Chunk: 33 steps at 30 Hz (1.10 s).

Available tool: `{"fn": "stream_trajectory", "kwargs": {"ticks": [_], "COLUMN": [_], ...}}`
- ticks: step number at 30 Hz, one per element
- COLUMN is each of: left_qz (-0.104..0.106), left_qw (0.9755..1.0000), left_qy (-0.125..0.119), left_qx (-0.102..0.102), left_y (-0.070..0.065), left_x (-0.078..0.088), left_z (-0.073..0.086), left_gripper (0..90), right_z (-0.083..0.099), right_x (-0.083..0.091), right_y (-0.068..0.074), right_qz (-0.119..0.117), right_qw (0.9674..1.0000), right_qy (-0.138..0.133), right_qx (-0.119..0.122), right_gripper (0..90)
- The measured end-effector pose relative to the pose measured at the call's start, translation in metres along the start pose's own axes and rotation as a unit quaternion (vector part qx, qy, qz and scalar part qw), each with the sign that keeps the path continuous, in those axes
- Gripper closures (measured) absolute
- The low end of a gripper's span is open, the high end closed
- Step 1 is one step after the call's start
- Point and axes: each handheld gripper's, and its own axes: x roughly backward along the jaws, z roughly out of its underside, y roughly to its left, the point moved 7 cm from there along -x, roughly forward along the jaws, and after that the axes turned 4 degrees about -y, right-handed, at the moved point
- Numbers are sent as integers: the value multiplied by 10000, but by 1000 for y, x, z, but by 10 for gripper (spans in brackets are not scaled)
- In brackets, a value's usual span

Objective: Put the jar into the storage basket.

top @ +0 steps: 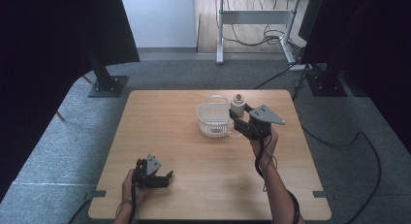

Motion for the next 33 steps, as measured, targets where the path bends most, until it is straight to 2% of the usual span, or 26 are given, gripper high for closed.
{"fn": "stream_trajectory", "kwargs": {"ticks": [16, 33], "left_qz": [25, 30], "left_qw": [10000, 10000], "left_qy": [-32, -35], "left_qx": [24, 22], "left_y": [1, 1], "left_x": [0, 1], "left_z": [0, 0], "left_gripper": [92, 91], "right_z": [-14, -16], "right_x": [-20, -54], "right_y": [9, 20], "right_qz": [-90, -115], "right_qw": [9999, 9998], "right_qy": [-19, 103], "right_qx": [69, 117], "right_gripper": [457, 457]}}
